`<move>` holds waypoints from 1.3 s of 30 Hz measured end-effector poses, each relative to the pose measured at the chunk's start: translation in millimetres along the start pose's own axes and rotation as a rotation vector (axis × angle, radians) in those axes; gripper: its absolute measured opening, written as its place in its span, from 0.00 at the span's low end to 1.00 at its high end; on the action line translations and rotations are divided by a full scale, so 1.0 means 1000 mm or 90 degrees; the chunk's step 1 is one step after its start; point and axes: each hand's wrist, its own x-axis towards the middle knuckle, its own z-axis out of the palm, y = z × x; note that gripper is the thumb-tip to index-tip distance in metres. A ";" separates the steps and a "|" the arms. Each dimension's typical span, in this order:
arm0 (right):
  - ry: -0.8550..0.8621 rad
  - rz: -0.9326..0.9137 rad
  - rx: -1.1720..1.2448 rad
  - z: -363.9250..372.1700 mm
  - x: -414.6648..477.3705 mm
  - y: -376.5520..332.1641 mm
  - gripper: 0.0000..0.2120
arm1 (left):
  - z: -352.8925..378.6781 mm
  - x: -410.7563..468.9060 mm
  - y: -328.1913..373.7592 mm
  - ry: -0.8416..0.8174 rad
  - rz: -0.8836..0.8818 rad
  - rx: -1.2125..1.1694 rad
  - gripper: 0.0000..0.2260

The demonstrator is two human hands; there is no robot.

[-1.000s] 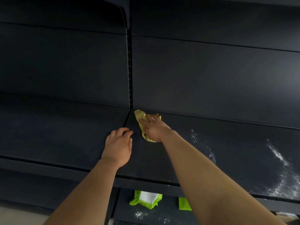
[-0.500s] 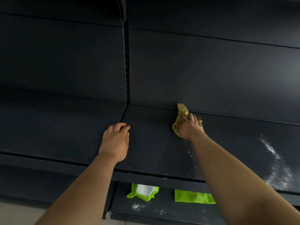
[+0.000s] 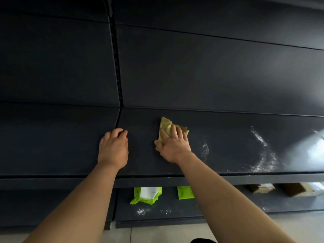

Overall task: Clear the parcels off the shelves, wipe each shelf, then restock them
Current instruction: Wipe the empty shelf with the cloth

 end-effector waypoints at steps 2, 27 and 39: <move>-0.006 0.007 0.004 -0.003 -0.004 0.013 0.31 | -0.002 -0.001 0.002 -0.002 0.009 0.018 0.19; -0.047 -0.062 -0.020 0.015 -0.066 -0.054 0.31 | -0.037 -0.013 -0.001 -0.098 -0.126 -0.434 0.19; 0.039 -0.226 -0.093 0.016 -0.100 0.024 0.35 | -0.019 -0.043 0.033 -0.065 -0.041 -0.264 0.20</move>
